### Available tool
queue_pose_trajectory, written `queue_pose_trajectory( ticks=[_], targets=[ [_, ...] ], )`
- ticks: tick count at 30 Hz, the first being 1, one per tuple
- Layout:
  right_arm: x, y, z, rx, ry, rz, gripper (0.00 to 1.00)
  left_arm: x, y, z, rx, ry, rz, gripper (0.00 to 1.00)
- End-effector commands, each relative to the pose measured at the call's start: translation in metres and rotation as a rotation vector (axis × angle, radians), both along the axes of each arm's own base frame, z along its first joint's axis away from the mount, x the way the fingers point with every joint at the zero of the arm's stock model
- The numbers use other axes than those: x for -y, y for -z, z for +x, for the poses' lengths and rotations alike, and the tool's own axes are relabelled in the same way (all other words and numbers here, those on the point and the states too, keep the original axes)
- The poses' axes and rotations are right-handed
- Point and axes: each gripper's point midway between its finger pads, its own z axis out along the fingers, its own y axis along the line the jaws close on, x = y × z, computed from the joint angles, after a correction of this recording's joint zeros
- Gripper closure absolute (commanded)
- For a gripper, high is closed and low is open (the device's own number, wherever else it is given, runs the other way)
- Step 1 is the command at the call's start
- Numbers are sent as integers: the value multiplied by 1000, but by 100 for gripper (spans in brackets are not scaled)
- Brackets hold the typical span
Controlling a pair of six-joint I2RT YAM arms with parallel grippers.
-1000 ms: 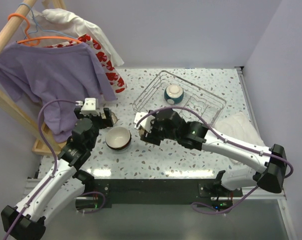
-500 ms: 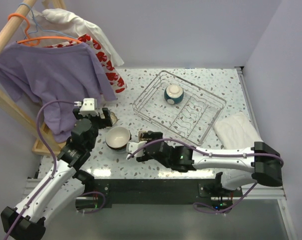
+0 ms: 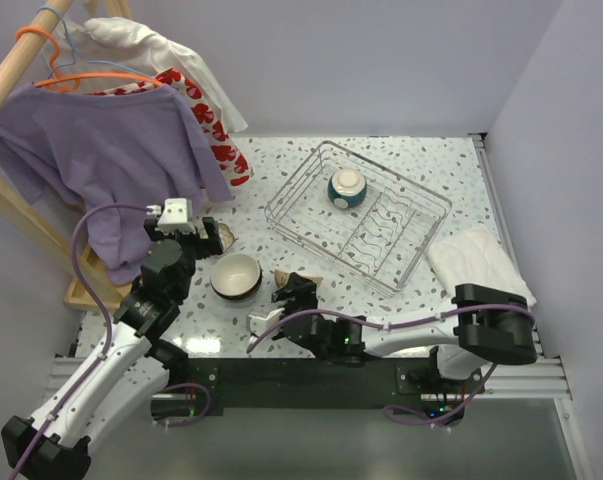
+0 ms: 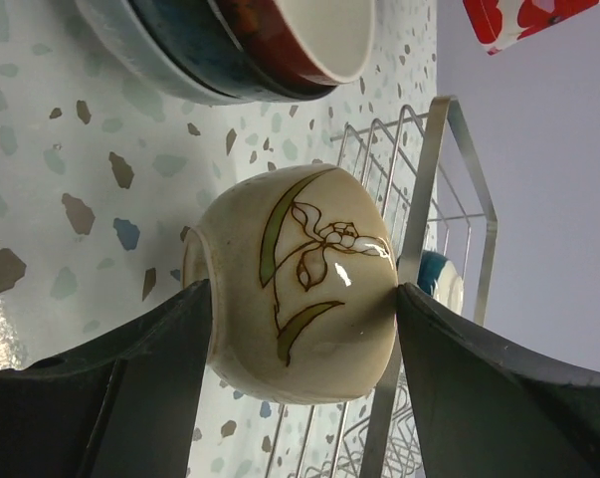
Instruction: Unload the bowls from the dish rack
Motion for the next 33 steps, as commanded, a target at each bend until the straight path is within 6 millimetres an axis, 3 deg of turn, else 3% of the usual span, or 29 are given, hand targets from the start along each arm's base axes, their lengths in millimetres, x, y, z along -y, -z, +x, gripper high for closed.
queue_pose_trajectory(
  ticks=[1,7,15,23,33],
  targets=[
    [-11,-24,3,157,36,101,100,-6,-7,0,36,-30,-19,11],
    [-16,-9,-11,286,8,43,100,-5,-6,0,33,-30,-19,11],
    [-14,19,-30,264,-3,-20,100,-4,-5,1,30,-23,-15,11],
    [-11,36,-44,159,-5,-44,70,-3,-4,1,27,-18,-11,11],
    [-16,39,-63,53,-34,-32,50,-1,-4,2,25,-4,-11,11]
  ],
)
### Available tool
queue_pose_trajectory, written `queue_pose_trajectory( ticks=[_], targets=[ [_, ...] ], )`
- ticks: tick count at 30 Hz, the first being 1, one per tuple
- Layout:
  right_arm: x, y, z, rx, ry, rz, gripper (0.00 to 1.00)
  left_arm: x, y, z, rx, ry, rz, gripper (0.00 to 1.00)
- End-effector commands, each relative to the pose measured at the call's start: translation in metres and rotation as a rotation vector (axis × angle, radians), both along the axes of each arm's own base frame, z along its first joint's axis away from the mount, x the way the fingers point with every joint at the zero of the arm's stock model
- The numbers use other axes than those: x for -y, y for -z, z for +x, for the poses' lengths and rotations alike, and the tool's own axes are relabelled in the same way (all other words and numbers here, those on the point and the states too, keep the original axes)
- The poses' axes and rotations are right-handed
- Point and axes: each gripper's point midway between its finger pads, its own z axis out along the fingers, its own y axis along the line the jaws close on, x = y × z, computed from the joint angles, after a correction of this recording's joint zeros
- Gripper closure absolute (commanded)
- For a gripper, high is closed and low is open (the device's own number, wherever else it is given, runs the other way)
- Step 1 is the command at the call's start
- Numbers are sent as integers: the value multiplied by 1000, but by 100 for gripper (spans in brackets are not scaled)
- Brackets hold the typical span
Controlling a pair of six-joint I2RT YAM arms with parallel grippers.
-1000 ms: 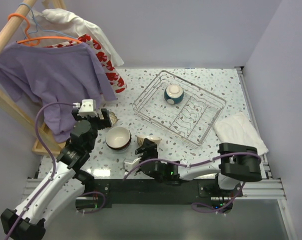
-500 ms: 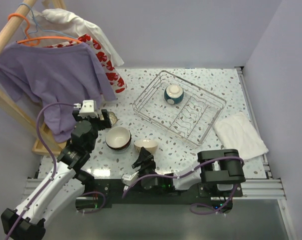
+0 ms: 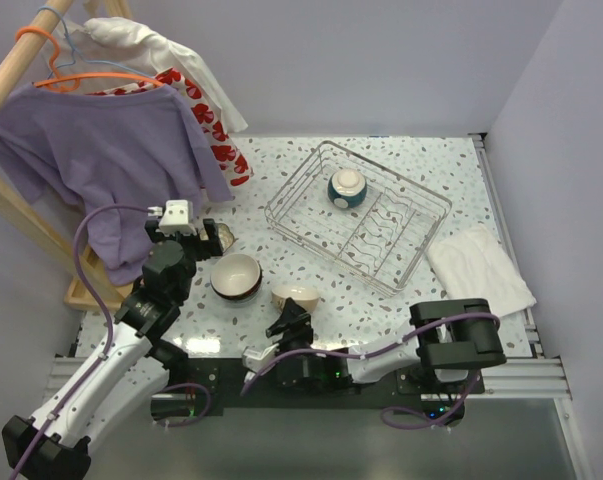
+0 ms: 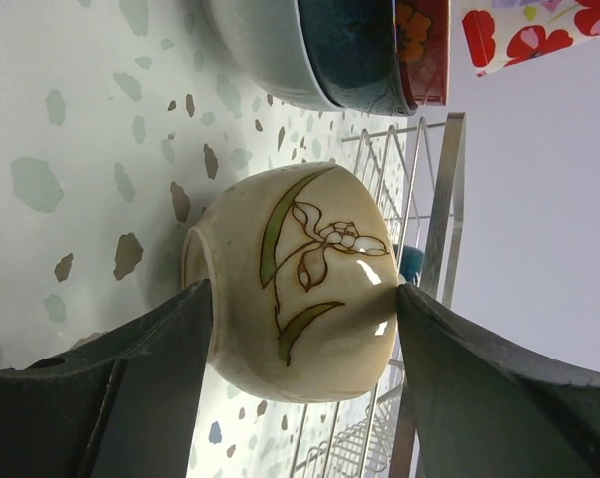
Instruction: Unload the bowls from the dish rack
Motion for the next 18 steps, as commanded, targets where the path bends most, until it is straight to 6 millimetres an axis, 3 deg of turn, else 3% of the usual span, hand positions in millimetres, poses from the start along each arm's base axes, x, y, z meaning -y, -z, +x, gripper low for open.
queue_pose_trajectory(
  ticks=[1,3,7,11,18],
  targets=[
    [-9,3,-15,-102,-21,45,48,1,-9,3,34,0,-16,11],
    [-9,6,-18,-111,-23,39,48,1,-10,3,35,2,-17,11],
    [-8,14,-21,-111,-23,18,29,1,-10,3,36,4,-17,11],
    [-7,18,-24,-127,-20,15,18,2,-9,3,35,5,-16,11],
    [-12,25,-35,-174,-49,-4,7,2,-10,3,36,10,-17,11]
  ],
)
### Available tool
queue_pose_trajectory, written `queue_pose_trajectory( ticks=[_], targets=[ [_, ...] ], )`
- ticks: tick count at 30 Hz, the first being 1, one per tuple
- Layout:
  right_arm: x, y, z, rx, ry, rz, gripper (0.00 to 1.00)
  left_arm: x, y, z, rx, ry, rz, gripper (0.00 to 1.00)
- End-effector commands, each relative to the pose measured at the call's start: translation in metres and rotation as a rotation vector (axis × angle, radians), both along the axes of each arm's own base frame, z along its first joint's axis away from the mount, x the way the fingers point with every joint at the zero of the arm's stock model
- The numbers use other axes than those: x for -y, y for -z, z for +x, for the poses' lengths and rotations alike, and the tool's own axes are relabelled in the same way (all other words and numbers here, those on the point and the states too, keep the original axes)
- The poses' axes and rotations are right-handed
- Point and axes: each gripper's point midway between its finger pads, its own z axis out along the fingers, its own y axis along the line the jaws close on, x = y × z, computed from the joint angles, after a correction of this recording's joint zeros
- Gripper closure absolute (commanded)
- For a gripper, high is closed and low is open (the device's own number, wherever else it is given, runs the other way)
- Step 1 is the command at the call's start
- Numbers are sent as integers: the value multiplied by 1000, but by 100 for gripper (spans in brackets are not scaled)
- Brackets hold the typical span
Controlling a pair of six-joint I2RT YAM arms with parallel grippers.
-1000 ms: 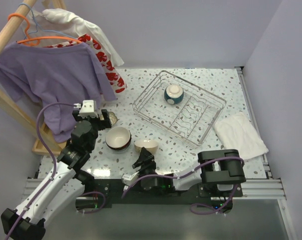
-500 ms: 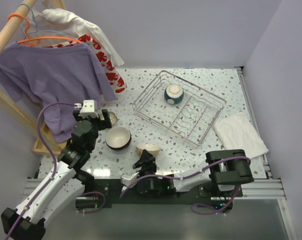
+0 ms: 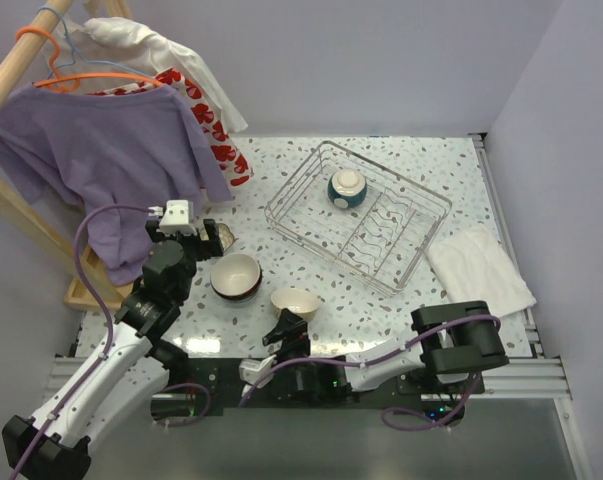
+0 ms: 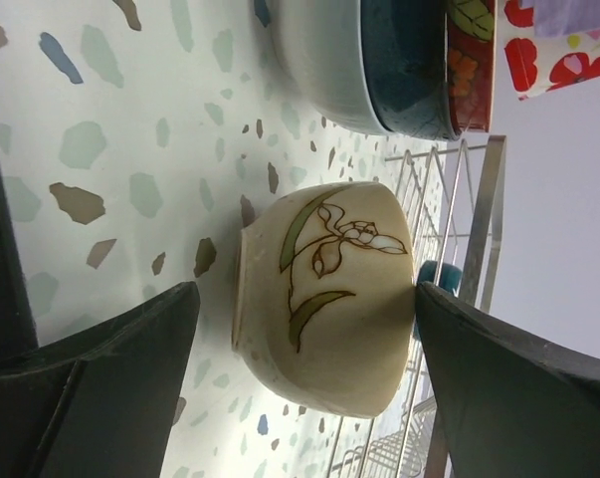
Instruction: Unload the bowls from the dish rack
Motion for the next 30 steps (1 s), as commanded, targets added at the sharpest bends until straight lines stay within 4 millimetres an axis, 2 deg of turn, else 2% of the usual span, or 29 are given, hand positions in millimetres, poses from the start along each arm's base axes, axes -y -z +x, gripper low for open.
queue_pose_trajectory(
  ticks=[1,7,17,23,27,30],
  targets=[
    [-4,15,-9,-90,-18,-15,7,1,-10,3,36,3,-16,11],
    [-7,19,-20,-163,-60,-45,1,1,-10,3,36,4,-17,11],
    [-10,26,-45,-348,-105,-101,1,1,-11,2,40,6,-19,11],
    [-14,13,-49,-407,-100,-75,1,2,-11,2,38,10,-20,11],
    [-13,5,-40,-425,-67,-39,1,2,-11,2,37,10,-20,11],
    [-12,-9,-34,-459,-48,4,2,2,-9,2,34,9,-18,11]
  ],
)
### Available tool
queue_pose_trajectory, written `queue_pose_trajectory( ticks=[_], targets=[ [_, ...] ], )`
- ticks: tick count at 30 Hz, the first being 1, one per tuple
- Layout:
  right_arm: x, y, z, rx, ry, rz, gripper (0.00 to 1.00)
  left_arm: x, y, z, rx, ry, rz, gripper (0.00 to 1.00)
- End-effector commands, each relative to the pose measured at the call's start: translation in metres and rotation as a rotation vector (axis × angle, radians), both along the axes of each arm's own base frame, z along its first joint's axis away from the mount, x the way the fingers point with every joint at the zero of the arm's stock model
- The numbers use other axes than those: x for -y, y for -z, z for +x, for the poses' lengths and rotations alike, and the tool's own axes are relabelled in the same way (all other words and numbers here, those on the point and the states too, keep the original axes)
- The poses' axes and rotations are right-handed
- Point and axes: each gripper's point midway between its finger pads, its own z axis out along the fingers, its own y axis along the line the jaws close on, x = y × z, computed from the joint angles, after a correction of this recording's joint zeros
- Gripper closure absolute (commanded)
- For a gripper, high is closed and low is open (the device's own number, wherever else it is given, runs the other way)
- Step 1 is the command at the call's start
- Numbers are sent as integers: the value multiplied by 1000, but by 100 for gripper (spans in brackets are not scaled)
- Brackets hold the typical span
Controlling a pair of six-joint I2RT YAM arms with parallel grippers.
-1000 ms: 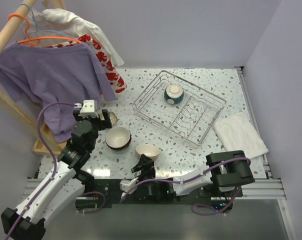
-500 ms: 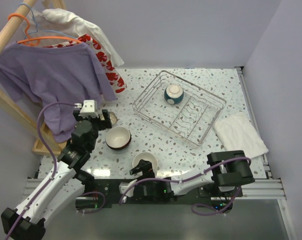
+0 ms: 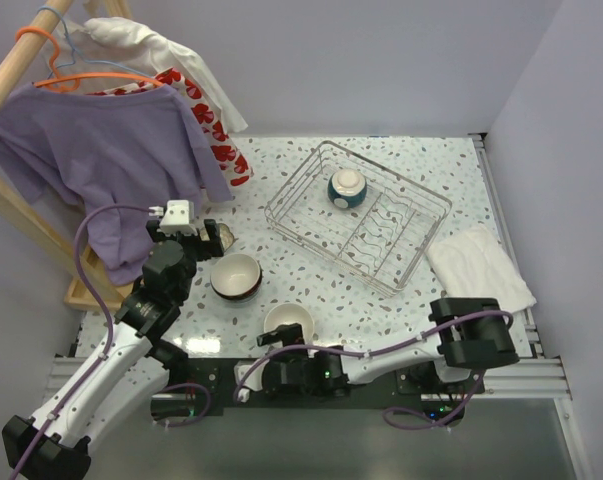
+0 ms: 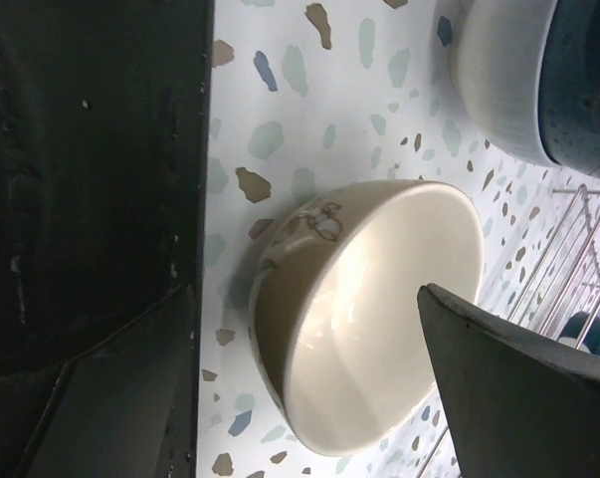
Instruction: Unload the bowls from the dish rack
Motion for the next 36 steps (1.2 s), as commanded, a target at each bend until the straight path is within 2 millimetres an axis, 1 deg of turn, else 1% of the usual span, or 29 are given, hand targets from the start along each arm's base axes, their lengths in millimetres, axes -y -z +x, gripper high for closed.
queue_pose_trajectory(
  ticks=[1,2,4,5,6,8,11,12,14,15,17,18,19,20,21,22,23,25,26,28,29,31,32,34,35,36],
  targets=[
    [-6,-35,6,-82,49,96,2,0,-9,2,33,-2,-15,11],
    [-6,-46,9,-94,64,115,2,0,-10,2,37,-1,-17,11],
    [-6,-55,11,-119,70,133,2,1,-8,3,30,2,-14,11],
    [-6,-65,9,-159,69,148,2,2,-8,3,30,5,-15,11],
    [-5,-68,13,-176,85,155,2,2,-9,3,31,5,-16,11],
    [-4,-80,13,-220,90,176,2,3,-8,3,26,10,-14,11],
    [1,-90,22,-263,137,192,3,2,-9,3,28,9,-14,11],
    [4,-94,31,-274,167,206,4,2,-9,3,28,9,-14,11],
    [8,-102,40,-301,224,242,5,2,-11,2,35,9,-18,11],
    [12,-111,52,-318,261,281,5,2,-11,2,35,10,-18,11],
    [15,-122,62,-360,308,348,5,2,-11,2,36,12,-19,11],
    [21,-126,76,-363,350,373,5,2,-11,2,37,13,-20,11],
    [25,-135,82,-365,372,404,5,3,-11,2,37,15,-20,11],
    [33,-142,98,-360,424,424,5,3,-12,2,38,16,-21,11],
    [38,-146,106,-352,454,435,5,4,-12,2,37,19,-21,11],
    [45,-150,117,-330,494,445,5,4,-12,2,38,24,-22,11],
    [56,-156,134,-306,550,458,5,5,-12,1,36,27,-23,11],
    [68,-161,151,-266,603,459,5,6,-13,1,37,36,-25,11],
    [81,-168,169,-228,658,466,5,7,-13,1,36,37,-25,11],
    [93,-174,187,-200,700,475,5,7,-14,1,41,42,-28,11],
    [105,-179,205,-164,740,478,5,7,-15,0,44,42,-28,11],
    [115,-184,223,-126,775,481,4,7,-18,0,49,44,-29,10],
    [125,-192,241,-96,807,498,4,7,-18,0,50,45,-30,10],
    [129,-187,259,-94,834,481,3,9,-17,-1,48,54,-32,10],
    [136,-195,275,-76,856,498,3,9,-18,-1,51,57,-33,10],
    [135,-188,285,-78,868,479,3,10,-17,-2,48,61,-36,10]
  ],
)
